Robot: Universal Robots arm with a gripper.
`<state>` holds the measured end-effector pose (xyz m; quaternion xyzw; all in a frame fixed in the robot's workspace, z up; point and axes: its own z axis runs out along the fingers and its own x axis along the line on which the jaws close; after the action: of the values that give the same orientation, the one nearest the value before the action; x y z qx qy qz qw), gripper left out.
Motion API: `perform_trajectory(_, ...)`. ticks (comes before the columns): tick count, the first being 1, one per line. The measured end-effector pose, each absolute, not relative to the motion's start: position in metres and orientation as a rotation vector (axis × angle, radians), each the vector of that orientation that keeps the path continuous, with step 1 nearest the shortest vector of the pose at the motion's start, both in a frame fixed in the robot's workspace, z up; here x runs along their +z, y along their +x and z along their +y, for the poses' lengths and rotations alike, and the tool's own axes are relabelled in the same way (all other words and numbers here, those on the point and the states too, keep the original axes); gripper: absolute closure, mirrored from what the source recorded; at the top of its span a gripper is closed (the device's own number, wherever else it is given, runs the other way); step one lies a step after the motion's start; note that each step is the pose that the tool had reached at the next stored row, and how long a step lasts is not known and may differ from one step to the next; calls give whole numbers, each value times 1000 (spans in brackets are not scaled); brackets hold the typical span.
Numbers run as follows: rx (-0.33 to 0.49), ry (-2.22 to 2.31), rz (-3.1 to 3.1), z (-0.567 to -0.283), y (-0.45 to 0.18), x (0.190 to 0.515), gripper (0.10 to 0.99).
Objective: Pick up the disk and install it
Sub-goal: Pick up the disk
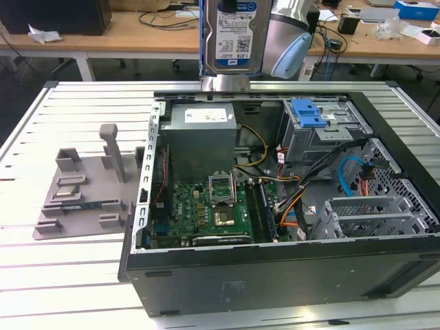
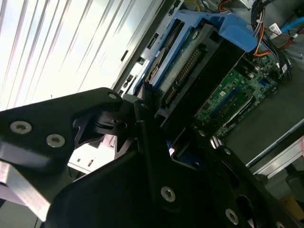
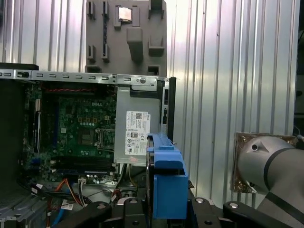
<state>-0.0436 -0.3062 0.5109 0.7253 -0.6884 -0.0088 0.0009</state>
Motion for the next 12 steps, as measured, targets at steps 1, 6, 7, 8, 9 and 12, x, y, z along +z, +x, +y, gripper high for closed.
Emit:
perform_trajectory(1, -28, 2277, -2161, -308, -44, 511, 722)
perform_trajectory(6, -28, 2277, -2161, -322, -44, 511, 722)
perform_trajectory(7, -28, 2277, -2161, -326, -44, 511, 722)
perform_trajectory(8, -28, 2277, -2161, -329, -44, 511, 722)
perform_trajectory(9, -28, 2277, -2161, -333, -44, 511, 722)
perform_trajectory(12, -28, 2277, -2161, -339, -43, 511, 722)
